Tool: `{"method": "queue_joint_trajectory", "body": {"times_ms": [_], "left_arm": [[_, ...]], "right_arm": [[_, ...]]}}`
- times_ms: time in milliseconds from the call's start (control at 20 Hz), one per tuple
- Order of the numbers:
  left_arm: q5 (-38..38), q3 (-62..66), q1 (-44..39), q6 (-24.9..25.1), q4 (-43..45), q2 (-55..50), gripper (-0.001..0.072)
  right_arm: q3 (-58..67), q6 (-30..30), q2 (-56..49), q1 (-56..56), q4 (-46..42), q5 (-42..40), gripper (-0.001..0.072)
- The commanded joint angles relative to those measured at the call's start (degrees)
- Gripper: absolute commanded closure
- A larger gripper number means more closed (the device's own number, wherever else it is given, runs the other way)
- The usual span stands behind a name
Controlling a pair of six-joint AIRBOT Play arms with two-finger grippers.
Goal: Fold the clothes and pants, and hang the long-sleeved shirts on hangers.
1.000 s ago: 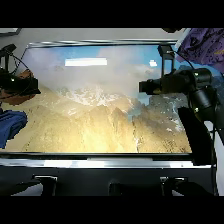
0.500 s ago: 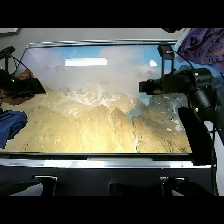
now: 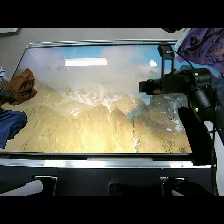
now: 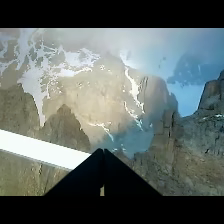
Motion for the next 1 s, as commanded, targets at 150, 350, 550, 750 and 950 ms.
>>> {"method": "queue_joint_trajectory", "body": {"times_ms": [150, 350, 550, 750, 950], "left_arm": [[19.71, -10.54, 14.69, -0.55, -8.00, -6.99, -0.0007], [22.93, -10.49, 16.17, -0.52, -8.81, -14.19, -0.0007], [21.29, -10.36, 16.15, -0.55, -9.27, -16.92, 0.0530], [13.46, -7.48, 14.10, 2.49, -14.62, -12.96, 0.0689], [7.30, -7.41, 4.68, 2.47, -21.46, -2.54, 0.0690]], "right_arm": [[0.04, 0.04, 0.02, 0.04, 0.22, -0.66, 0.0677], [0.07, 0.04, 0.04, 0.04, 0.20, 0.02, 0.0677], [0.07, 0.04, 0.04, 0.04, 0.22, -0.07, 0.0677], [0.07, 0.04, 0.52, 0.04, 0.42, -1.90, 0.0677], [0.07, 0.00, 2.10, 0.04, 0.24, -6.62, 0.0677]]}}
